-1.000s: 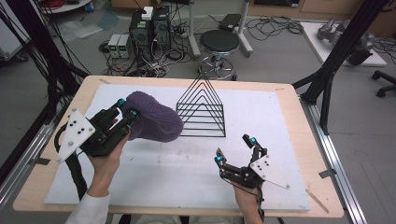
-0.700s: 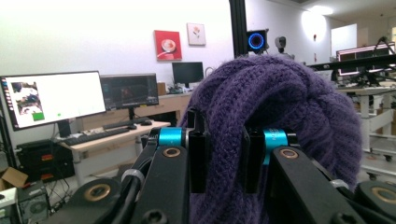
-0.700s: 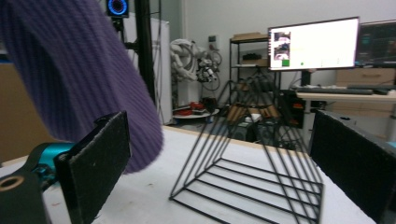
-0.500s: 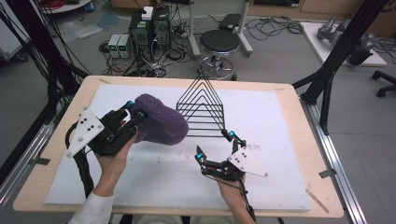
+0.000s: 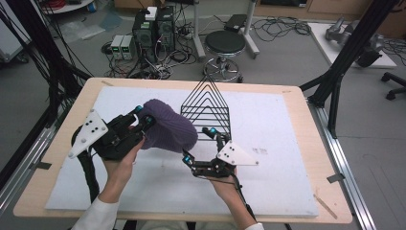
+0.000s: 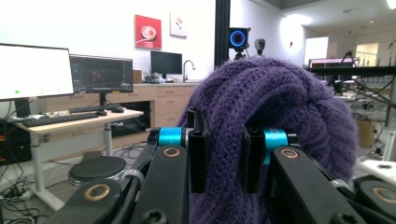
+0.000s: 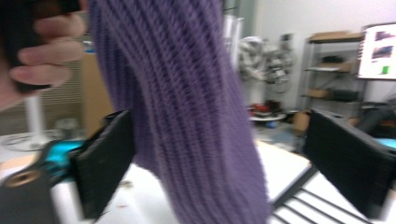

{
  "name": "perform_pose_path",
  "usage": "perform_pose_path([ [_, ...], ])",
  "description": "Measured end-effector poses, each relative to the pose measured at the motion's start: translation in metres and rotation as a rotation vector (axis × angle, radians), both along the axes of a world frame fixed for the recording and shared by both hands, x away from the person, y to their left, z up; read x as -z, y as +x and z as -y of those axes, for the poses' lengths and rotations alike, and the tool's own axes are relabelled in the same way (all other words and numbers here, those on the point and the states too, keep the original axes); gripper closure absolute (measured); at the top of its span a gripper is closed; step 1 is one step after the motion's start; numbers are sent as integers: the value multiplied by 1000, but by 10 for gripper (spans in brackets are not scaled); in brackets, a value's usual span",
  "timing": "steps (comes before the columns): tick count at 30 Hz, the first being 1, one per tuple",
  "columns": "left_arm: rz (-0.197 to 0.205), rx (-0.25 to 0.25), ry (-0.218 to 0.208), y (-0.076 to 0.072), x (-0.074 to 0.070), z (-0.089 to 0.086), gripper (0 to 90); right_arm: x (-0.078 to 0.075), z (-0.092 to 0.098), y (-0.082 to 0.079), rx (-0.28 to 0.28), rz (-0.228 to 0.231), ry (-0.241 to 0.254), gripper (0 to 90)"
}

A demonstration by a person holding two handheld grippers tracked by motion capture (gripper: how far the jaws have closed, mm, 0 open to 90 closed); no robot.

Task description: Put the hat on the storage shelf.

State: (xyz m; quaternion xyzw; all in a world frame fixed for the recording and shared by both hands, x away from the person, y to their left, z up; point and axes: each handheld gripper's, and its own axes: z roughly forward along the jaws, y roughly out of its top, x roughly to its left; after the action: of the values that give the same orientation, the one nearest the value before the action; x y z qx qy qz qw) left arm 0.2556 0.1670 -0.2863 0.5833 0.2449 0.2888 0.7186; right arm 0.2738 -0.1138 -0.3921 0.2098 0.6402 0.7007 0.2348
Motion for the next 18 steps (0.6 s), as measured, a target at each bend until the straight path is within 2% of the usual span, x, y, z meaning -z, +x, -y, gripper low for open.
perform_pose_path([
  [2, -9, 8, -5, 1, 1, 0, 778, -1, -4, 4, -66, -48, -10, 304],
  [3, -29, 12, -9, 3, 3, 1, 777, -2, -7, 5, -100, -61, -24, 349],
  [5, -40, 7, -3, 6, 5, 0, 777, -5, -12, 6, -142, -67, -61, 496],
  [6, -40, 7, -3, 6, 5, 0, 778, -7, -13, 6, -145, -72, -75, 559],
  [7, -43, 0, -2, 7, 5, -1, 777, -10, -13, 7, -138, -73, -103, 647],
  [9, -41, -20, 2, 9, 6, -5, 778, -16, -10, 8, -113, -106, -127, 759],
  [10, -38, -25, 1, 10, 6, -6, 778, -16, -10, 8, -113, -106, -127, 759],
  [11, -32, -35, 4, 11, 6, -8, 778, -24, -2, 11, -89, -159, -110, 792],
  [12, -20, -55, 11, 12, 6, -9, 778, -26, 1, 11, -69, -163, -101, 799],
  [14, -12, -66, 19, 13, 6, -9, 778, -33, 10, 12, -24, -153, -75, 810],
  [18, 14, -130, 48, 20, 0, -1, 778, -46, 24, 13, 54, -119, -48, 816],
])
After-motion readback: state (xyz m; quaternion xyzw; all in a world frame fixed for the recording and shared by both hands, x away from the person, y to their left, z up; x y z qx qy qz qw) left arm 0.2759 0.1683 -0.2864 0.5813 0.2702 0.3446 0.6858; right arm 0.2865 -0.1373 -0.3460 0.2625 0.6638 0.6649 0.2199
